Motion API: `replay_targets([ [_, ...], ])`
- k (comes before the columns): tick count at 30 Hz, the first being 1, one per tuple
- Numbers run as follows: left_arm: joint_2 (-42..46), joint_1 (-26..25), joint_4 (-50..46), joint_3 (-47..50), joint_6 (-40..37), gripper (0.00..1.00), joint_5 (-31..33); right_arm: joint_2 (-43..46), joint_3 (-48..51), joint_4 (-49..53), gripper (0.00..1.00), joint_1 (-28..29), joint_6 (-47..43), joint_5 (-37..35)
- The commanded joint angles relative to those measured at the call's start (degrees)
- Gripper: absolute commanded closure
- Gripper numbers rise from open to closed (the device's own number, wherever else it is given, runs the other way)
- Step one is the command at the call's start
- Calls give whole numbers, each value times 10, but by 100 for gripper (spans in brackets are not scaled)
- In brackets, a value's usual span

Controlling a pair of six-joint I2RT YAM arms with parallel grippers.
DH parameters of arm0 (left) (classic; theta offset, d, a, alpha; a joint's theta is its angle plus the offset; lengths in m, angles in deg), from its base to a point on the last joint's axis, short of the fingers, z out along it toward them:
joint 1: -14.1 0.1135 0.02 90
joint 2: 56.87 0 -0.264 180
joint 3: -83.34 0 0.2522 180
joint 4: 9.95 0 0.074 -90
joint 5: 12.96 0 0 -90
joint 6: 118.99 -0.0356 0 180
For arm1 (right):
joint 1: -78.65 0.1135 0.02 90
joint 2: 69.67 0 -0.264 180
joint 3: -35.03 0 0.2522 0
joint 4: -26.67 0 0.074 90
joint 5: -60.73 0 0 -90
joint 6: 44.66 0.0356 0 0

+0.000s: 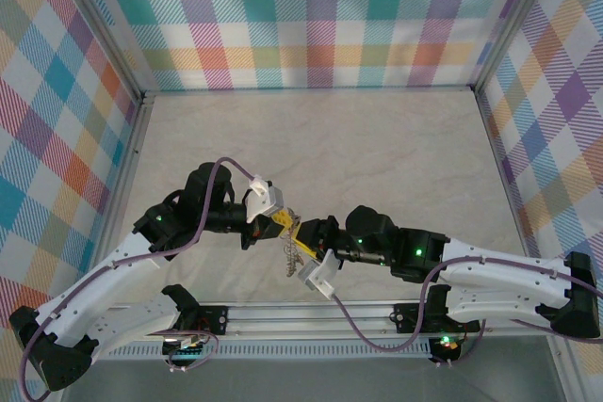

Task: Put the keys on the keyring

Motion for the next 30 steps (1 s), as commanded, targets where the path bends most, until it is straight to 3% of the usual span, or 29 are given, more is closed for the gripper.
replay_targets([
  [1, 6, -6, 17, 6, 3, 100, -13, 9, -18, -18, 74, -3, -1, 10],
  [14, 4, -6, 20, 2, 5, 100, -11, 22, -34, 24, 72, -6, 42, 39],
  [30, 3, -6, 18, 5, 5, 100, -13, -33, -65, 88, 74, -9, -20, 38],
])
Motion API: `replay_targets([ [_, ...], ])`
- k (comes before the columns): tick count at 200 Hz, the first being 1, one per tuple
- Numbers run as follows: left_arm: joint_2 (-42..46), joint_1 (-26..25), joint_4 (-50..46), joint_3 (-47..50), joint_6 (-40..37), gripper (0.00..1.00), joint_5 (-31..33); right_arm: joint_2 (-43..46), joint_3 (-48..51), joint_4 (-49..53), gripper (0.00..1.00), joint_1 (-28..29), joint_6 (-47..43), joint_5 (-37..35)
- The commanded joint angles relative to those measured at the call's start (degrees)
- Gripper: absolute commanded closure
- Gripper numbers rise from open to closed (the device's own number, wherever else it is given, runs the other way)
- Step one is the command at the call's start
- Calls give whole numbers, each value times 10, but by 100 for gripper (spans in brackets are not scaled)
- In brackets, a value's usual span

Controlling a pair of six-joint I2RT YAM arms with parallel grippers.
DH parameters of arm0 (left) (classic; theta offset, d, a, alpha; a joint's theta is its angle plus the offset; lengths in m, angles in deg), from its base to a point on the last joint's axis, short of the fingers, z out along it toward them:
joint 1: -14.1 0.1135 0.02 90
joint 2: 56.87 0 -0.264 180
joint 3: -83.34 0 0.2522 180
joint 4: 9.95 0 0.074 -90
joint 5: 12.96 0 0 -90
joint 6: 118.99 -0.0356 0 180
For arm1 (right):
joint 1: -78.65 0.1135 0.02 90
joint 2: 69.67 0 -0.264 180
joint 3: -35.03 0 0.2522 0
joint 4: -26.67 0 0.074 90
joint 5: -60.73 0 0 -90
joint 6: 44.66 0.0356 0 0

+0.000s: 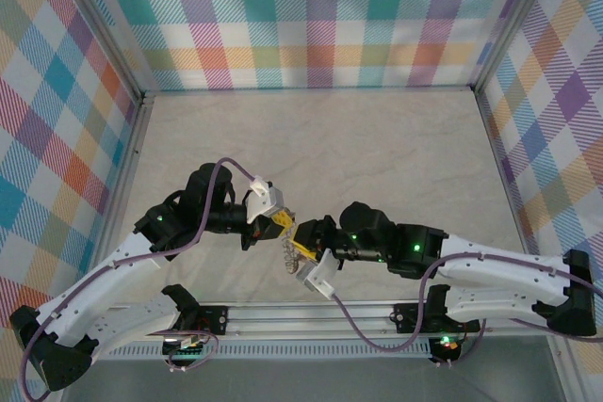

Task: Put the keys on the keyring

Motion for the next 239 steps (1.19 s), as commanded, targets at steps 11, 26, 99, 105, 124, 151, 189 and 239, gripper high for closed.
replay_targets([
  [11, 3, -6, 20, 1, 4, 100, -14, -14, -27, 28, 76, -5, -26, 11],
  [26, 2, -6, 21, 2, 4, 100, -15, -16, -28, 24, 77, -5, -27, 10],
  [99, -5, -6, 21, -3, 5, 100, -13, -11, -25, -4, 82, -6, 2, 21],
  [105, -5, -6, 21, -4, 5, 100, -13, -8, -25, -7, 82, -6, 8, 24],
  [124, -4, -6, 21, -4, 6, 100, -11, 5, -23, -9, 81, -11, 26, 30],
  [151, -4, -6, 22, -3, 7, 100, -10, 20, -10, -10, 79, -13, 43, 31],
  [189, -2, -6, 22, -3, 9, 100, -9, 36, 13, -25, 78, -13, 58, 35],
  [239, -2, -6, 25, -4, 13, 100, -9, 33, 22, -25, 76, -13, 33, 17],
])
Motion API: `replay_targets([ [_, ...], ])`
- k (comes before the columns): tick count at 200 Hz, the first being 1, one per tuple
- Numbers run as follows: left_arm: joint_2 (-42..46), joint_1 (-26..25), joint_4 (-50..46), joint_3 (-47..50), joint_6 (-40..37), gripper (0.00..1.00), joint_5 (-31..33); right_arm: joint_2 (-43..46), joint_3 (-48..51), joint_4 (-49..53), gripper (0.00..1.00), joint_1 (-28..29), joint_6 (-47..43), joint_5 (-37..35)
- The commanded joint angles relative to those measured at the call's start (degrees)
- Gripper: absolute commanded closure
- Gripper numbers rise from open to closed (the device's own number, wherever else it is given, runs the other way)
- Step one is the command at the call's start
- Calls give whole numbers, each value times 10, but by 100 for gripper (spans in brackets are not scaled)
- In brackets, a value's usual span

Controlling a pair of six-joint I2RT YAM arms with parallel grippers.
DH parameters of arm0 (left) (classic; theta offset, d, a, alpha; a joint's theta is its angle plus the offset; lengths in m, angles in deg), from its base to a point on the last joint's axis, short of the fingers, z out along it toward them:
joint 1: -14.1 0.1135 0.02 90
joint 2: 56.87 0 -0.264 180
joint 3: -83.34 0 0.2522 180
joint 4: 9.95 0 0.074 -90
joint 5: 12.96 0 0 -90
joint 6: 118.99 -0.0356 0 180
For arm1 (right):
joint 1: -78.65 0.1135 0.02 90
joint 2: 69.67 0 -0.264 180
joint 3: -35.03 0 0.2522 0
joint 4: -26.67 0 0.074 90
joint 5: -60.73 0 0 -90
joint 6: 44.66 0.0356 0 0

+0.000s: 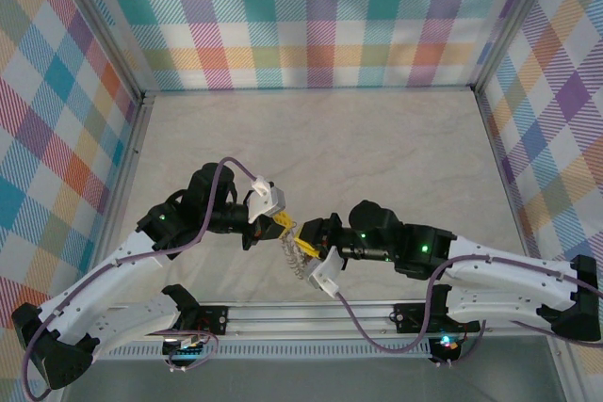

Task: Put the keys on the keyring

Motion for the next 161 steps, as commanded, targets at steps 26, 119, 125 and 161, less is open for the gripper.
replay_targets([
  [26, 4, -6, 28, -5, 13, 100, -11, -3, 5, -14, 76, -2, -22, -8],
  [119, 3, -6, 37, 0, 44, 100, 28, 1, -18, 5, 74, -2, 5, 7],
  [125, 2, -6, 39, 0, 56, 100, 42, 5, -21, 3, 73, -2, 16, 11],
  [161, 0, -6, 47, -1, 87, 100, 75, 20, -20, 14, 73, -2, 46, 10],
])
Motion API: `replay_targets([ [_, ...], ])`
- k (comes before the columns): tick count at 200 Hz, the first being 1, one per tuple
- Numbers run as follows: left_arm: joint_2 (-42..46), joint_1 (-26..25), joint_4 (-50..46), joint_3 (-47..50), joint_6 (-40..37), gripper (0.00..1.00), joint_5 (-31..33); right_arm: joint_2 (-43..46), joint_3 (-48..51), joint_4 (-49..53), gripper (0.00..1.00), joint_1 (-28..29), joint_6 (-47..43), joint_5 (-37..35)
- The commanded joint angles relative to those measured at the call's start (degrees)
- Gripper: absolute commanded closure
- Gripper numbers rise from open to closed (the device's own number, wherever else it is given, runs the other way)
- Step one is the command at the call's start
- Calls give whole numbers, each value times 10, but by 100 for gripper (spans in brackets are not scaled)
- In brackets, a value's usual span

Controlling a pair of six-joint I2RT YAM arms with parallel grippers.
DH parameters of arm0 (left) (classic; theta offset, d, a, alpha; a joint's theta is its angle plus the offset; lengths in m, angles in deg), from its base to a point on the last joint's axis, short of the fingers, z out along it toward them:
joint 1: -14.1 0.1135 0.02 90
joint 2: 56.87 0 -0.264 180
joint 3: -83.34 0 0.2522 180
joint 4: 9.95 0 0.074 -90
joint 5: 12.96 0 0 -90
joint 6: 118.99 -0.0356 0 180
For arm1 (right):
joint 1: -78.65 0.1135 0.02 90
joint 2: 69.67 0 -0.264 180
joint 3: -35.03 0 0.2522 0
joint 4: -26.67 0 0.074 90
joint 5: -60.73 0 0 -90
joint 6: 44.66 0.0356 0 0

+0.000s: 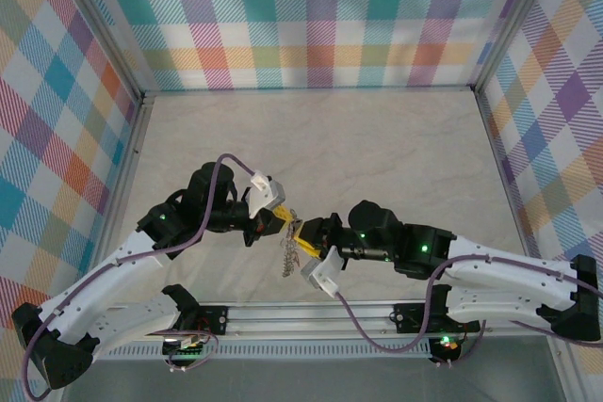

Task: Put the keys on the keyring

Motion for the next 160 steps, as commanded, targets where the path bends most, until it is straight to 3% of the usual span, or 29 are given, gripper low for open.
replay_targets([
  [1, 3, -6, 32, -1, 30, 100, 23, 17, -14, 8, 73, -2, 36, 13],
  [63, 9, -6, 39, -1, 28, 100, 13, 4, 13, -14, 68, -14, 46, 10],
  [160, 5, -6, 39, -7, 28, 100, 9, 5, 64, -93, 68, -40, 81, 24],
])
